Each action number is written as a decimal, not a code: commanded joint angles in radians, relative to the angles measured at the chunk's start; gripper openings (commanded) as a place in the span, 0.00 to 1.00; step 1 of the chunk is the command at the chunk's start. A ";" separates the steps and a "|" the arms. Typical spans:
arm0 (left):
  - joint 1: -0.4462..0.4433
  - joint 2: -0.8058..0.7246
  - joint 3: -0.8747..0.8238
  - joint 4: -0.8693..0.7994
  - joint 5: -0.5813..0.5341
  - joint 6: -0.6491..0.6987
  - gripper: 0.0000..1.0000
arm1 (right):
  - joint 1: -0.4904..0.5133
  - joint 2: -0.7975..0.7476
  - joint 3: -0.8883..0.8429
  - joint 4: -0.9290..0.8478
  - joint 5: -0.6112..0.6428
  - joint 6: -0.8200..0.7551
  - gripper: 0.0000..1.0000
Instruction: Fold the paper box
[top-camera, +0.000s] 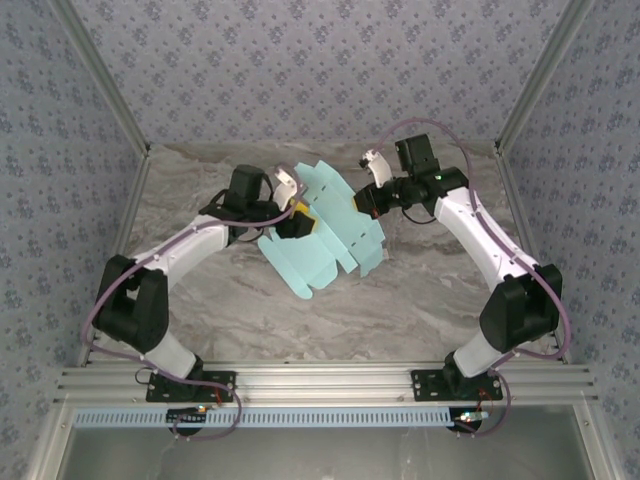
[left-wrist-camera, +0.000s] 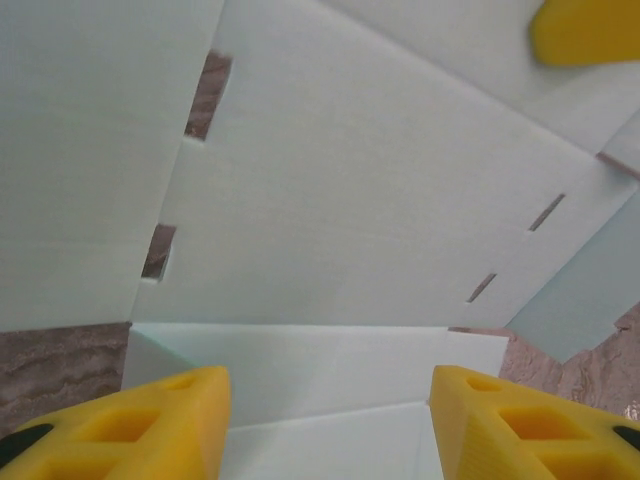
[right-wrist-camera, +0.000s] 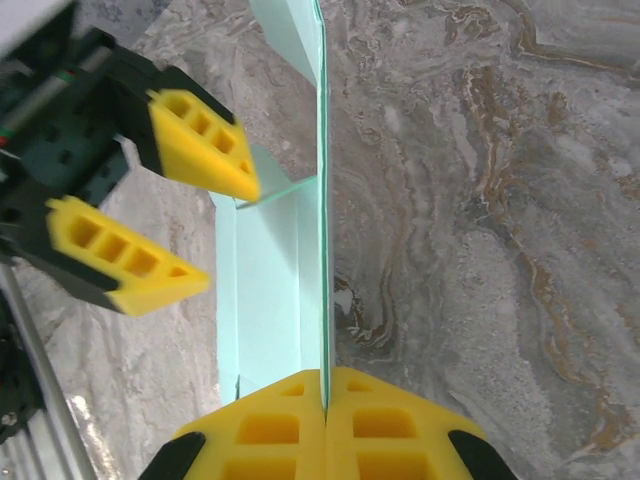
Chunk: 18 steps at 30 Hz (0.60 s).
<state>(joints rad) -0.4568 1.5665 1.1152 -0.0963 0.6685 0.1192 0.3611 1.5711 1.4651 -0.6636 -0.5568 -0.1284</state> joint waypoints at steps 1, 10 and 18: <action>0.000 -0.087 -0.010 0.035 0.016 -0.017 0.56 | 0.012 -0.040 0.005 0.010 0.039 -0.076 0.00; 0.060 -0.110 0.081 0.068 0.108 -0.077 0.58 | 0.041 -0.054 0.008 0.002 0.027 -0.144 0.00; 0.084 -0.044 0.194 -0.003 0.145 -0.070 0.59 | 0.056 -0.062 0.017 -0.008 0.008 -0.170 0.00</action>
<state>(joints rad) -0.3748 1.5021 1.2636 -0.0650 0.7639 0.0505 0.4088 1.5425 1.4651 -0.6624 -0.5289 -0.2649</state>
